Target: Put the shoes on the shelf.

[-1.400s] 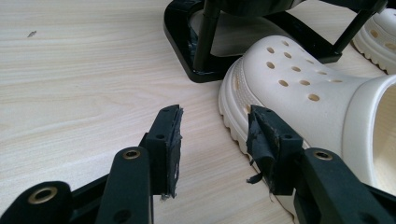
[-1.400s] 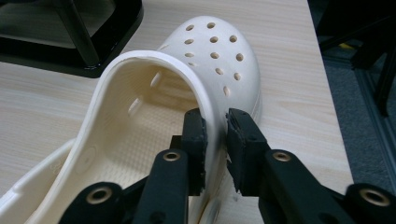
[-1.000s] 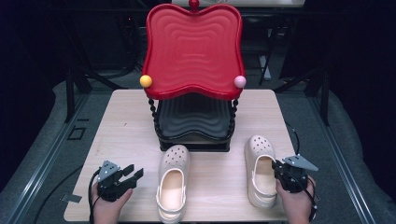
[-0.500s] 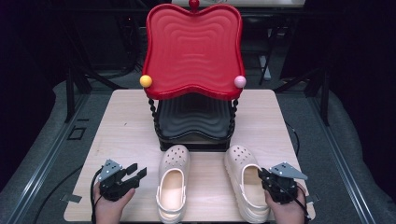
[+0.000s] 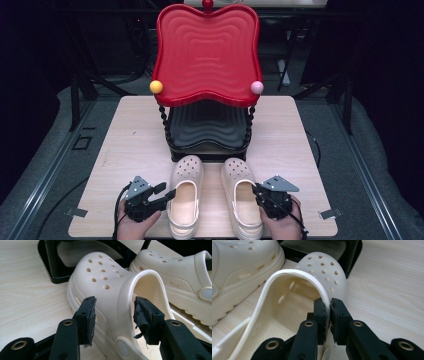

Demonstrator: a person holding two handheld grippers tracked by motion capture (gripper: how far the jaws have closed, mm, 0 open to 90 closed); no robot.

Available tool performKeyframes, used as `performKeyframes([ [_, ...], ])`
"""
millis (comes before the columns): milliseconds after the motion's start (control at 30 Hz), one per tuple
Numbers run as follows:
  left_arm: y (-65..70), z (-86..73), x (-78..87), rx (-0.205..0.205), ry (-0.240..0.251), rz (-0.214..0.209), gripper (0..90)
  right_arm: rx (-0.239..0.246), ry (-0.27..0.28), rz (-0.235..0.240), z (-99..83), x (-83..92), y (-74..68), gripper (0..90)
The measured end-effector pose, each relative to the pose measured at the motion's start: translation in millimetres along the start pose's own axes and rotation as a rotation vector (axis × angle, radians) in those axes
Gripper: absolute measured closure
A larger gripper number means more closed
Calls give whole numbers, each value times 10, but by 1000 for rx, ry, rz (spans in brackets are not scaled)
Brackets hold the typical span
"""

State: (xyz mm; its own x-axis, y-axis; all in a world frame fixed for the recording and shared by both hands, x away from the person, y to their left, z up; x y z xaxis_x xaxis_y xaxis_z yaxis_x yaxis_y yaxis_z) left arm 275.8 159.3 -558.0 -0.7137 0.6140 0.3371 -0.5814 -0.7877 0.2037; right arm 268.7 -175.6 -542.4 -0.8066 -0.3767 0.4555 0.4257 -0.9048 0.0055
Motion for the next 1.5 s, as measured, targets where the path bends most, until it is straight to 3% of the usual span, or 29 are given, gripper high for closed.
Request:
performKeyframes([
  [133, 36, -39, -75, -28, -26, 15, 550, -10, 5, 15, 16, -49, -63, 826],
  [200, 55, -50, -110, -3, -33, 12, 648, -2, 0, 21, 19, -81, -103, 822],
  [333, 105, -30, -120, -50, -33, 32, 703, -3, 5, 48, 49, -150, -211, 820],
  [500, 151, -25, -129, -58, -40, 40, 730, -17, -2, 74, 69, -238, -338, 816],
  [700, 213, 0, -183, -51, -39, 26, 733, -112, 1, 123, 105, -271, -417, 807],
  [900, 214, -3, -187, -34, -30, 32, 732, -153, 12, 135, 106, -273, -457, 793],
  [1000, 186, -19, -181, -16, -24, 28, 728, -110, 6, 120, 49, -268, -462, 782],
  [1167, 198, -28, -165, -37, -14, 30, 676, -11, 36, 106, 40, -254, -490, 751],
  [1367, 172, -74, -207, -45, -24, 39, 606, 48, 47, 86, 23, -279, -503, 703],
  [1500, 164, -77, -238, -42, -16, 48, 589, 55, 45, 77, -4, -315, -506, 683],
])
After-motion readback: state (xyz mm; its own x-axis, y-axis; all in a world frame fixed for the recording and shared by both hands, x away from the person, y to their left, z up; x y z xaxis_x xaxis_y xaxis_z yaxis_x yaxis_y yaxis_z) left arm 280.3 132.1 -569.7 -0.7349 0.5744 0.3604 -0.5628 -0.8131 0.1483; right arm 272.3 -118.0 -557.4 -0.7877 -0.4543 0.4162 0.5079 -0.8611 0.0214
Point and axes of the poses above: each handheld gripper's, and its own axes: x roughly backward along the jaws, z roughly out of its top, y roughly to its right, the point moved 4 cm from there along -x, roughly forward along the jaws, and after that the axes turned 11 degrees about y, right-handed, at the moved point
